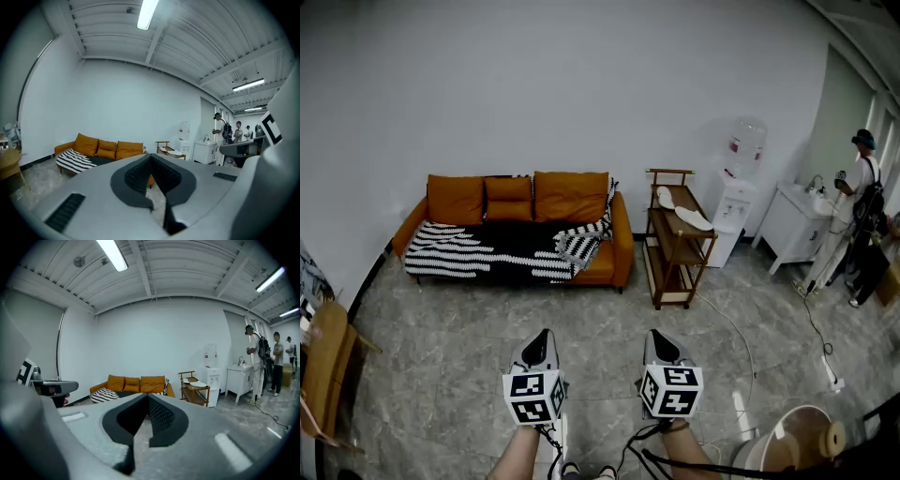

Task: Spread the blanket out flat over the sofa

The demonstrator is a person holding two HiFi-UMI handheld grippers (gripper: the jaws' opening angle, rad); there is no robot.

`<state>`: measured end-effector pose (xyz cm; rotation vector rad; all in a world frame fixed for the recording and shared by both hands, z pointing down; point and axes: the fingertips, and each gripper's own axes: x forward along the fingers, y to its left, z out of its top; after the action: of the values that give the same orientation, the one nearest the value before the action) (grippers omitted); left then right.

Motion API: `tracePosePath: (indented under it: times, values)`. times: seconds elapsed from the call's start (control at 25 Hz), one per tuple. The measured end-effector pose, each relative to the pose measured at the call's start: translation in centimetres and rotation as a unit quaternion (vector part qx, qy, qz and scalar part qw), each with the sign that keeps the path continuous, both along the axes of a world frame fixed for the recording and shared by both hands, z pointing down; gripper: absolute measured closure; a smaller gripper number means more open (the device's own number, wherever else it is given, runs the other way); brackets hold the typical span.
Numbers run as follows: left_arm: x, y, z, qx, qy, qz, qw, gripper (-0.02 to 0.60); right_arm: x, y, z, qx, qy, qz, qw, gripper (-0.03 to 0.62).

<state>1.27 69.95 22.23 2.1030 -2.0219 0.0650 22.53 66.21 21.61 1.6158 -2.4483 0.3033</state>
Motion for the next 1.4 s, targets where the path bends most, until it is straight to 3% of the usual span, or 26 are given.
tracePosePath:
  times: [0.64, 0.96, 1.4]
  values:
    - [-3.5, -0.1, 0.1, 0.001, -0.001, 0.012, 0.9999, 0.586, -2.0, 0.3, -0.2, 0.007, -0.014, 0.047, 0.999, 0.589]
    - [-4.7, -0.9, 2.5, -0.023, -0.004, 0.023, 0.9995, 0.586, -1.4, 0.1, 2.4, -0.02, -0.019, 0.076, 0.997, 0.589]
    - [-5.5, -6.0, 4.1, -0.034, -0.004, 0.012, 0.9993, 0.586, -2.7, -6.0, 3.7, -0.03, -0.017, 0.055, 0.998, 0.589]
